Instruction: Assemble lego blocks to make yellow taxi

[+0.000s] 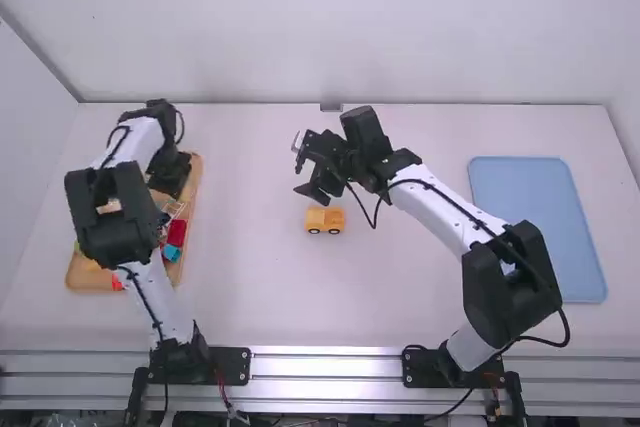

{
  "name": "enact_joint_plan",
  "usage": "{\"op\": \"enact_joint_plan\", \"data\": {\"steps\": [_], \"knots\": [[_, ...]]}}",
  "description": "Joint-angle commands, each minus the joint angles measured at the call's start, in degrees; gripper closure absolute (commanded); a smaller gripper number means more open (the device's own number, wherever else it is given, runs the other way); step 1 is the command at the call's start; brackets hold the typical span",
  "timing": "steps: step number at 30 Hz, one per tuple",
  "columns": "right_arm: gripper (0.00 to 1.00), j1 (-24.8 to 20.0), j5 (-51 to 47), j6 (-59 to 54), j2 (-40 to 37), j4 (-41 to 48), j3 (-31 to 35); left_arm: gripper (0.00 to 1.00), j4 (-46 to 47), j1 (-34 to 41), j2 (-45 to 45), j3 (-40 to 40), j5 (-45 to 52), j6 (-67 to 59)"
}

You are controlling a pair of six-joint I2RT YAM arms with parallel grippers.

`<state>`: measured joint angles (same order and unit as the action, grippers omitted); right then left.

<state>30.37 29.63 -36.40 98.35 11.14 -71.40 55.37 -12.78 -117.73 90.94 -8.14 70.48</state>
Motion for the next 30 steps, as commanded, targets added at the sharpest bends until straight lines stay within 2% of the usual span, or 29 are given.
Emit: {"op": "enact_joint_plan", "data": {"steps": [1,7,12,20,24,30], "knots": [[0.02,0.0,0.5,0.2,-0.2,0.1,-1.7,0.98,1.0,4.1,5.2,-2.5,2.1,7.0],[0.01,-0.4,0.3,0.2,-0.2,0.1,-1.7,0.98,1.4,12.4,5.4,-6.3,4.2,20.6],[0.02,-2.4,0.3,1.6,-0.2,0.1,-1.7,0.98,-4.3,18.5,5.3,-10.3,7.7,29.2],[0.01,-8.3,5.0,2.1,-0.2,2.3,-1.7,0.98,-13.1,23.5,5.3,-15.1,7.8,27.0],[0.01,-10.7,9.0,1.5,-0.2,2.8,-1.2,0.98,-10.8,25.8,5.3,-15.3,7.5,31.1],[0.01,-11.8,9.4,1.5,-0.2,2.8,-0.9,0.98,-10.3,26.9,5.3,-15.3,7.2,32.1]]}}
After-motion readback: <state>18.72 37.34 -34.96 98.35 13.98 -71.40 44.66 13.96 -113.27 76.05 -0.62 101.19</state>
